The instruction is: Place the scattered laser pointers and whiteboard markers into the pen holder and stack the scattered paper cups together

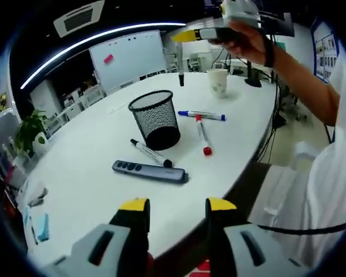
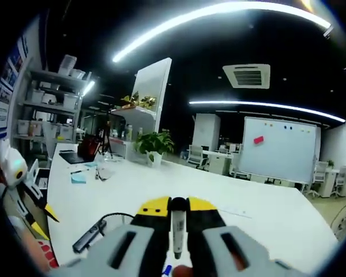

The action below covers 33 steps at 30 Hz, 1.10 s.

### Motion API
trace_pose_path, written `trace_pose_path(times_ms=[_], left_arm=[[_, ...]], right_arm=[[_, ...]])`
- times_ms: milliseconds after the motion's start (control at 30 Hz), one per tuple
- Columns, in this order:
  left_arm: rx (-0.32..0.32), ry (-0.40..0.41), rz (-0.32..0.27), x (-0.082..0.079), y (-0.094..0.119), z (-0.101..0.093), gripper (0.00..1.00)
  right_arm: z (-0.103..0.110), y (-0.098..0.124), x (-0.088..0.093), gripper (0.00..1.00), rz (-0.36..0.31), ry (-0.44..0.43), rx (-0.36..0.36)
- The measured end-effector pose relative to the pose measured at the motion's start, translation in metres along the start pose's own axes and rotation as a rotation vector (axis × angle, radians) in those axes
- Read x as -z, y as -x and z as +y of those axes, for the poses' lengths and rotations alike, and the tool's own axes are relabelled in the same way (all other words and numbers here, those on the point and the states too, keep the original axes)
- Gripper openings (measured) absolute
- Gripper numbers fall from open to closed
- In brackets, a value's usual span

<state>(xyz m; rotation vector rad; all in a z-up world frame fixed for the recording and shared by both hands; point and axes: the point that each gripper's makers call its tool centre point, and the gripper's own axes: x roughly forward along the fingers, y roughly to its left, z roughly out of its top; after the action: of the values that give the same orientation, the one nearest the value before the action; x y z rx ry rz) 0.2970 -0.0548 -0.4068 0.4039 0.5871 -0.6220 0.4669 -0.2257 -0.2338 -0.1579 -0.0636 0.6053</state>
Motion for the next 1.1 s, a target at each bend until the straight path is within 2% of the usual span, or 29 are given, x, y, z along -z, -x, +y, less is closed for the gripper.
trace_pose_path(times_ms=[467, 1100], left_arm=[[-0.014, 0.019, -0.002, 0.002, 0.0, 0.004, 0.38], [-0.04, 0.053, -0.014, 0.0, 0.001, 0.013, 0.35]], right_arm=[[0.007, -0.006, -0.006, 0.09, -0.009, 0.008, -0.018], [0.023, -0.015, -0.029, 0.09, -0.056, 0.008, -0.051]])
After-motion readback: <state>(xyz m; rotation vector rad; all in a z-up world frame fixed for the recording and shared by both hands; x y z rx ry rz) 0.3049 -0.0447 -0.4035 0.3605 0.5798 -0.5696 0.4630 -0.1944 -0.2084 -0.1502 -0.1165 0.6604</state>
